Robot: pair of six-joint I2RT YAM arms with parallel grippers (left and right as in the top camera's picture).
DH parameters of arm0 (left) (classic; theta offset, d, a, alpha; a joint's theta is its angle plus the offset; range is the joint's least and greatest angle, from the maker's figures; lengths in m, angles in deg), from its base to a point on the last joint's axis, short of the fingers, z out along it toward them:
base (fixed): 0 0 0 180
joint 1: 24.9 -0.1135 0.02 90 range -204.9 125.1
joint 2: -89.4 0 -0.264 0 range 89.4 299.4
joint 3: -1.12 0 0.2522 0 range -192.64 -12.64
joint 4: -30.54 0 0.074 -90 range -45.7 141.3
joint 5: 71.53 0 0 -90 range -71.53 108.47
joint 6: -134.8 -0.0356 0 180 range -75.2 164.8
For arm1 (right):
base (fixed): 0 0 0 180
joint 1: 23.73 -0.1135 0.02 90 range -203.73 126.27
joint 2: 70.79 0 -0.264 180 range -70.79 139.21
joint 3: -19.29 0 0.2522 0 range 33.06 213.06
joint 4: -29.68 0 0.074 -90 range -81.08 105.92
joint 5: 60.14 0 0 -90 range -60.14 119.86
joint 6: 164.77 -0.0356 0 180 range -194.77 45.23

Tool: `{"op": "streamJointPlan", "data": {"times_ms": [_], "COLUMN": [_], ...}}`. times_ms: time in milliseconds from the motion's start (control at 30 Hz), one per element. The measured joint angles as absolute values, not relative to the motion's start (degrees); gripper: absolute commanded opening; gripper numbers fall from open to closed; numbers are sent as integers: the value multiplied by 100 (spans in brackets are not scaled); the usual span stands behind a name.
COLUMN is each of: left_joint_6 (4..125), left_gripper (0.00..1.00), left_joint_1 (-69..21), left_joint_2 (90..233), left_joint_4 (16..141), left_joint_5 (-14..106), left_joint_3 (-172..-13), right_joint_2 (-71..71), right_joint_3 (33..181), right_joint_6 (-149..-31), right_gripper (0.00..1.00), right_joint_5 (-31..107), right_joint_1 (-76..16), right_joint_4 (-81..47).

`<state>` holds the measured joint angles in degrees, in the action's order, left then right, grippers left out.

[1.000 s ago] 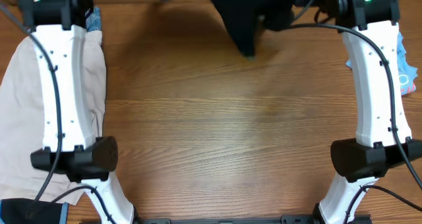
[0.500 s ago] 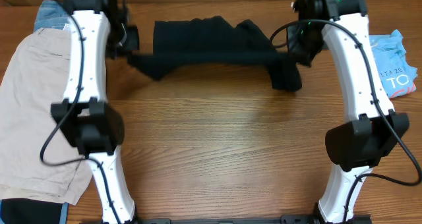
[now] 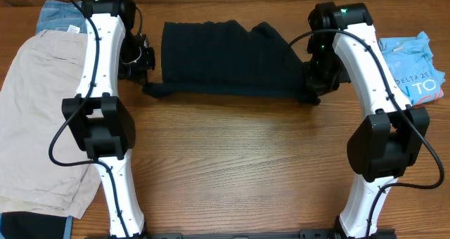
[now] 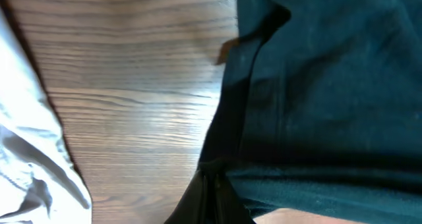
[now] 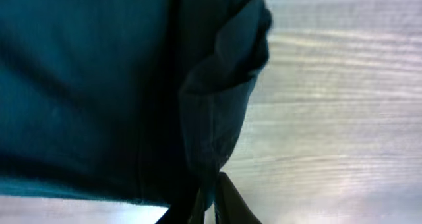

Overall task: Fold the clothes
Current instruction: 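Lay the spread shirt flat on the table with both grippers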

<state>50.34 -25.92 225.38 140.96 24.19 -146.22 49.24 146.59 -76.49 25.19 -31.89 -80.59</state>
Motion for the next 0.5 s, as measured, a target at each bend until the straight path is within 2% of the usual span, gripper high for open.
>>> {"op": "streamJointPlan", "data": {"times_ms": [100, 233, 500], "left_joint_6": [5012, 5012, 5017], "left_gripper": [4, 4, 4], "left_joint_1": [-2446, -2286, -2212], "left_joint_2": [22538, 22538, 22538], "left_joint_4": [14096, 14094, 14078], "left_joint_5": [2414, 2377, 2209], "left_joint_3": [-14453, -14012, -12543], "right_joint_2": [4924, 4924, 4924], "right_joint_3": [14635, 14441, 13094], "right_joint_6": [-7649, -7625, -7688], "right_gripper": [9, 14, 14], "right_joint_5": [2635, 2779, 2950], "right_joint_1": [-3156, -3126, -3119], "right_joint_4": [-8107, -8107, -8099]}}
